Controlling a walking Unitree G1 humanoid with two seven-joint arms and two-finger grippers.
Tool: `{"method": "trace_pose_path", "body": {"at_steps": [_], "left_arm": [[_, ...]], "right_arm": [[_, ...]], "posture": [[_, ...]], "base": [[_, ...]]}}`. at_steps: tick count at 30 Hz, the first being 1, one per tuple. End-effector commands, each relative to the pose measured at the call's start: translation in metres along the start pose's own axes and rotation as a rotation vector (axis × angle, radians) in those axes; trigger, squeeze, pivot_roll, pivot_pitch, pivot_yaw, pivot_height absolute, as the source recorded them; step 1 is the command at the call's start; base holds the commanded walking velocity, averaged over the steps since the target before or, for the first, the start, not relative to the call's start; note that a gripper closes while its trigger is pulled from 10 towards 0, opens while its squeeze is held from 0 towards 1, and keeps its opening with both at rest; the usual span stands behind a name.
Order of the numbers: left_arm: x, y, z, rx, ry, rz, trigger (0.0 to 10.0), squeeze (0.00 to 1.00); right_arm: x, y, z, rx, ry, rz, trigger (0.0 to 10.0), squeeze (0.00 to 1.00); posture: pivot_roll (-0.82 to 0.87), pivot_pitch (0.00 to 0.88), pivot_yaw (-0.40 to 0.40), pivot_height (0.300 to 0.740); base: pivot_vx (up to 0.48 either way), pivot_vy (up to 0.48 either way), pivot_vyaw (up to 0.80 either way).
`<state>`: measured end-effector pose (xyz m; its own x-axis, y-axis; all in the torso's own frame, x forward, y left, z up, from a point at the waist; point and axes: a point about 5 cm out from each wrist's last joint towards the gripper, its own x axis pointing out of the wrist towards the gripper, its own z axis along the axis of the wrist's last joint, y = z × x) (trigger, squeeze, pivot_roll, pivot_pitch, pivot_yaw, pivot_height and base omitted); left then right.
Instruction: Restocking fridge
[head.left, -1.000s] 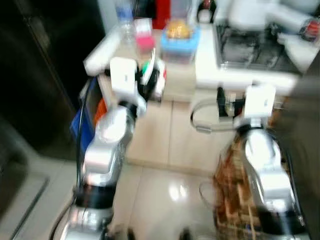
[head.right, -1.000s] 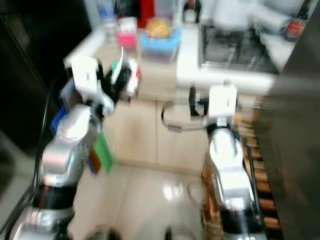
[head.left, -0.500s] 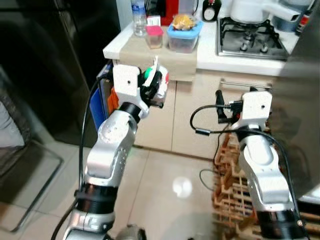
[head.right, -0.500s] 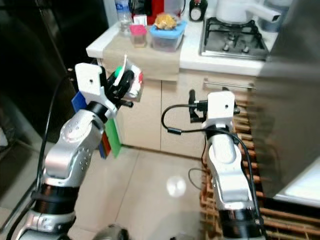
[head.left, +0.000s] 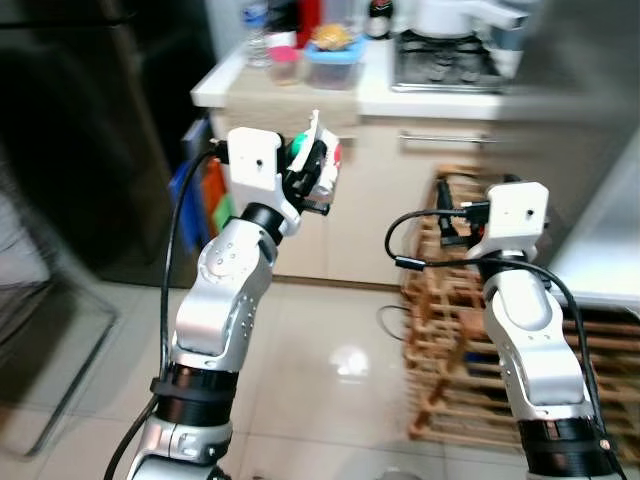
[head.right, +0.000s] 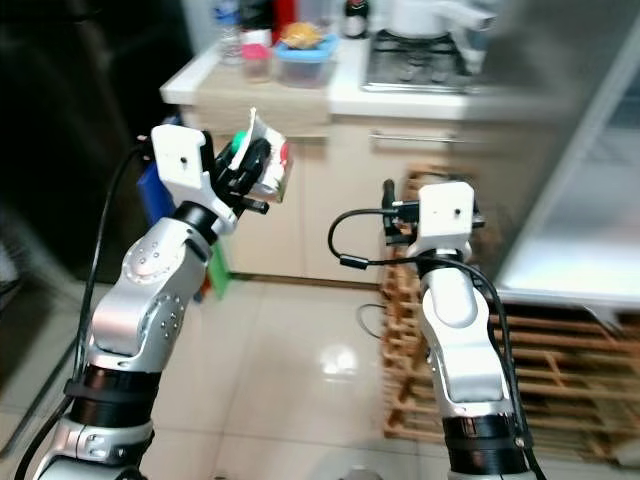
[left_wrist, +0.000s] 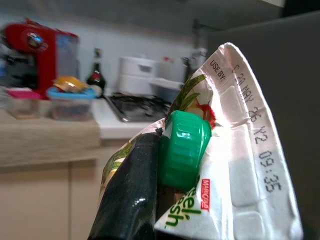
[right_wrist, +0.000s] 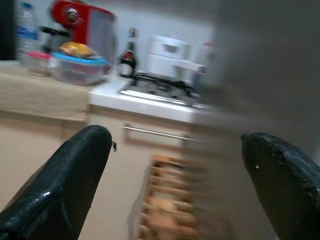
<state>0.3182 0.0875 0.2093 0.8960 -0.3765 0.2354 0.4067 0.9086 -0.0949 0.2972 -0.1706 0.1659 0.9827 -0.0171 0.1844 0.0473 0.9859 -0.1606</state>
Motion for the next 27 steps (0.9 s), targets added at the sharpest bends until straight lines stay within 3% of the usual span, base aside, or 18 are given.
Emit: {"method": "trace_pose_path", "body": {"at_steps": [1, 16, 27], "left_arm": [[-0.0007, 0.0031, 0.0043, 0.019, -0.023, 0.01, 10.0, 0.0], [-0.0024, -0.006, 0.0055, -0.012, -0.04, -0.064, 10.0, 0.0], [-0.0006, -0.0033, 0.0029, -0.019, -0.026, -0.055, 10.0, 0.0]], "right_arm": [[0.0007, 0.0026, 0.0038, -0.011, -0.018, 0.013, 10.0, 0.0], [-0.0002, 0.0026, 0.002, -0.014, -0.01, 0.015, 10.0, 0.0], [-0.0012, 0.0014, 0.0018, -0.012, -0.012, 0.015, 10.0, 0.0]], "posture": [[-0.17, 0.0, 0.026, 0.74], [-0.18, 0.005, 0.027, 0.74], [-0.18, 0.005, 0.026, 0.74]], "base": [[0.0, 0.0, 0.0], [0.0, -0.471, 0.0], [0.0, -0.468, 0.0]]}}
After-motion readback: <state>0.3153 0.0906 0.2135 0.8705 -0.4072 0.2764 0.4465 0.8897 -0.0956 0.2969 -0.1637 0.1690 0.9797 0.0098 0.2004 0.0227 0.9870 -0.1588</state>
